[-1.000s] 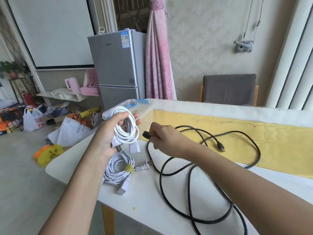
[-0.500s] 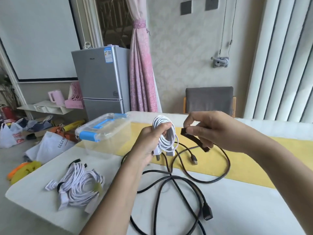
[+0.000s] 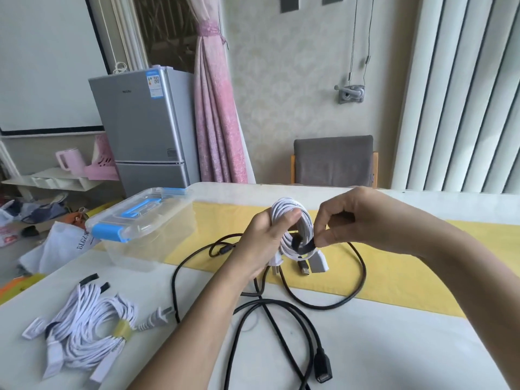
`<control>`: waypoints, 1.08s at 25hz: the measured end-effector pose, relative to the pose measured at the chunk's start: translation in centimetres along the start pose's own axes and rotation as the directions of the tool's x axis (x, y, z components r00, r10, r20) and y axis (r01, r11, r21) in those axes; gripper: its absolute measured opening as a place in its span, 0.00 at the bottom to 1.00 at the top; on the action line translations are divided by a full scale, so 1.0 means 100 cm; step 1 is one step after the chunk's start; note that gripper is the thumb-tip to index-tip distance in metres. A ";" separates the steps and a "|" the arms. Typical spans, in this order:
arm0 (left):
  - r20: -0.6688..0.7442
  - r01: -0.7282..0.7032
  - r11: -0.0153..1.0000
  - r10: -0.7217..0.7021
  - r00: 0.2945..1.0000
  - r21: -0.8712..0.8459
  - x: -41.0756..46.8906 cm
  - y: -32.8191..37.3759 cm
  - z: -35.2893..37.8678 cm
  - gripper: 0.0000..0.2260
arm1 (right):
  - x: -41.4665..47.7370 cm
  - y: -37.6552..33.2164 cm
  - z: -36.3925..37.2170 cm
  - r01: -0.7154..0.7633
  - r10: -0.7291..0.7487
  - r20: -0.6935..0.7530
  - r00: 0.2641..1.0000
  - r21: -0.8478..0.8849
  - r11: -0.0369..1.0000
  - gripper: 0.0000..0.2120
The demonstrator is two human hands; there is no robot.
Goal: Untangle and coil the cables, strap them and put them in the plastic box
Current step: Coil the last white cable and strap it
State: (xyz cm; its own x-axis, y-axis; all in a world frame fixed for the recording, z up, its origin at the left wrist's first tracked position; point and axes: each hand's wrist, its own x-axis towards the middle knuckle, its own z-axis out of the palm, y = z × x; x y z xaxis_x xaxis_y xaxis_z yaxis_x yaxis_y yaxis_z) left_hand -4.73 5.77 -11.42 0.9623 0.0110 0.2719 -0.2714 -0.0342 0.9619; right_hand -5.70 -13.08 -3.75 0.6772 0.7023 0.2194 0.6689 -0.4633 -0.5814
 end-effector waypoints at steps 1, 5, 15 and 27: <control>0.013 -0.026 1.000 0.026 1.000 0.012 0.000 0.000 -0.001 0.17 | 0.000 -0.001 0.000 -0.003 0.003 -0.018 1.000 0.002 1.000 0.04; 0.073 -0.111 0.990 0.106 0.992 0.082 -0.001 -0.003 -0.004 0.20 | -0.004 -0.006 -0.004 -0.043 0.042 -0.018 0.999 -0.042 0.998 0.07; 0.023 -0.146 0.968 0.144 0.989 0.206 0.001 -0.012 -0.006 0.25 | -0.008 -0.005 -0.004 -0.117 0.135 0.051 0.990 -0.264 0.957 0.04; 0.062 -0.207 0.928 0.197 0.978 0.311 -0.003 -0.013 -0.001 0.39 | -0.005 0.011 -0.011 -0.114 0.104 0.226 0.969 0.031 0.993 0.03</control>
State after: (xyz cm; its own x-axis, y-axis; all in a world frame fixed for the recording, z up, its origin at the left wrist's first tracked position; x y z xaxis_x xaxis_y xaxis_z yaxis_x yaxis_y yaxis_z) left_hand -4.68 5.94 -12.75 0.8891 -0.0576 0.4541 -0.4447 -0.3444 0.8269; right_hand -5.01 -14.54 -3.68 0.6564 0.7540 -0.0251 0.5775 -0.5236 -0.6263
